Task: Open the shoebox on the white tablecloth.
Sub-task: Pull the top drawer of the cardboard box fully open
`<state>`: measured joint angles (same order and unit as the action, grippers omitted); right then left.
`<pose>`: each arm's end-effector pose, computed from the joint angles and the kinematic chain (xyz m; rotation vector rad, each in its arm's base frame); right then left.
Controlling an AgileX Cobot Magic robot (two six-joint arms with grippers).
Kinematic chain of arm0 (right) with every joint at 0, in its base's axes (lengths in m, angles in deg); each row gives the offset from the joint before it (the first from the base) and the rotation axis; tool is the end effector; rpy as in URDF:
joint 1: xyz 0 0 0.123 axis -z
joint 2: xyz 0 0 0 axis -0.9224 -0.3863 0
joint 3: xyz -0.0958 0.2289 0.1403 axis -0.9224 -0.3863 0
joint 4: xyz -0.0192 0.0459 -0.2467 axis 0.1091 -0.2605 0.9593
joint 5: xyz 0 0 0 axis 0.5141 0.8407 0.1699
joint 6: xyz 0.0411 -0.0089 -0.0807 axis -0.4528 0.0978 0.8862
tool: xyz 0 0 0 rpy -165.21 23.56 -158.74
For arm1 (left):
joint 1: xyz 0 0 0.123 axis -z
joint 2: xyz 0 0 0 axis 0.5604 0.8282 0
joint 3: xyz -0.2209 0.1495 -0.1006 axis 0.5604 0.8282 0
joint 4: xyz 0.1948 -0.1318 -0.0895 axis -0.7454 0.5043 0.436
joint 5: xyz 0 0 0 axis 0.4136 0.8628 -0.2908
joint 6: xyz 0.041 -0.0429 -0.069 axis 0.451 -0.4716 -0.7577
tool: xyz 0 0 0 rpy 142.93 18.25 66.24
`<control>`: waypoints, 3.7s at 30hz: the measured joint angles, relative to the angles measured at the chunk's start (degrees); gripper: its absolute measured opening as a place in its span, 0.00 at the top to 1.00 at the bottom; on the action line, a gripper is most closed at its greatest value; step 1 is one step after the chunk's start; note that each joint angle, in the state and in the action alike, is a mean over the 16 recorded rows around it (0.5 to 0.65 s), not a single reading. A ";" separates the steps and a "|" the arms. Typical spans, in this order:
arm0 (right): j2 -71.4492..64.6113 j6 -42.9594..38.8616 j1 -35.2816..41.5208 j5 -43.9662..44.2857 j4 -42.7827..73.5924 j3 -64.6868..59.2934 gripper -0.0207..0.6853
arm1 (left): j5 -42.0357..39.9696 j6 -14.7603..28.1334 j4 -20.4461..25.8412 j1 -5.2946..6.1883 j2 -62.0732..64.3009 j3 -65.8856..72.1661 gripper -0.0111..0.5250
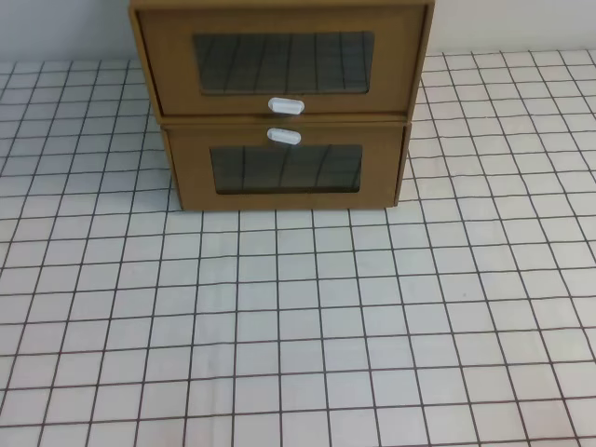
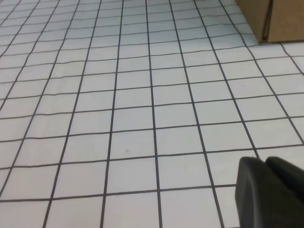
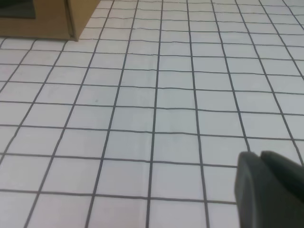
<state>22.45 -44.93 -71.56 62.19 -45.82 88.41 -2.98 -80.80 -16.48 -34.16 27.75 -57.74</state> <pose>0.0510 0.0093 0.1706 -0.0917 1.8896 0.1226 0.0520 -0.0013 0.1698 0.0882 1.8853 0.0432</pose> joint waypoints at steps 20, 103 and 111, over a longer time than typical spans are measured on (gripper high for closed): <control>0.00 0.00 0.00 0.00 0.00 0.00 0.99 | 0.00 0.00 0.00 0.00 0.00 0.00 0.99; 0.00 0.00 0.00 0.00 -0.13 0.00 0.99 | 31.65 40.50 45.46 11.38 105.13 -117.74 0.99; 0.00 0.00 0.00 0.00 -0.13 0.00 0.99 | 30.31 40.45 42.02 16.27 114.34 -124.97 0.99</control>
<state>22.45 -44.93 -71.56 62.19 -45.96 88.41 27.34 -40.36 25.54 -17.89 142.09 -182.71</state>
